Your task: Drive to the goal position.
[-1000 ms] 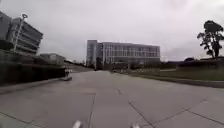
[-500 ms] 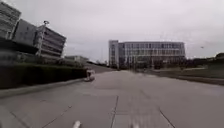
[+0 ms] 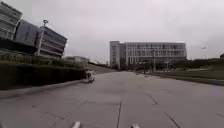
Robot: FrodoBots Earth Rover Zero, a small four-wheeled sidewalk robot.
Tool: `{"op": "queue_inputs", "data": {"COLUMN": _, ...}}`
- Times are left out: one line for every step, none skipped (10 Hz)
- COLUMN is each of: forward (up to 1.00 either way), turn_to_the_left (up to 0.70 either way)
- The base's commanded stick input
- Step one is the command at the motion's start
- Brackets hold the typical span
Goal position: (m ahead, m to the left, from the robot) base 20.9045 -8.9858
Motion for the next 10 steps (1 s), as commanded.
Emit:
{"op": "queue_inputs", "data": {"forward": 0.7, "turn_to_the_left": 0.0}}
{"op": "queue_inputs", "data": {"forward": 0.7, "turn_to_the_left": 0.0}}
{"op": "queue_inputs", "data": {"forward": 0.7, "turn_to_the_left": 0.0}}
{"op": "queue_inputs", "data": {"forward": 0.7, "turn_to_the_left": 0.0}}
{"op": "queue_inputs", "data": {"forward": 0.7, "turn_to_the_left": -0.01}}
{"op": "queue_inputs", "data": {"forward": 0.7, "turn_to_the_left": -0.01}}
{"op": "queue_inputs", "data": {"forward": 0.7, "turn_to_the_left": -0.02}}
{"op": "queue_inputs", "data": {"forward": 0.7, "turn_to_the_left": -0.02}}
{"op": "queue_inputs", "data": {"forward": 0.7, "turn_to_the_left": 0.0}}
{"op": "queue_inputs", "data": {"forward": 0.7, "turn_to_the_left": 0.0}}
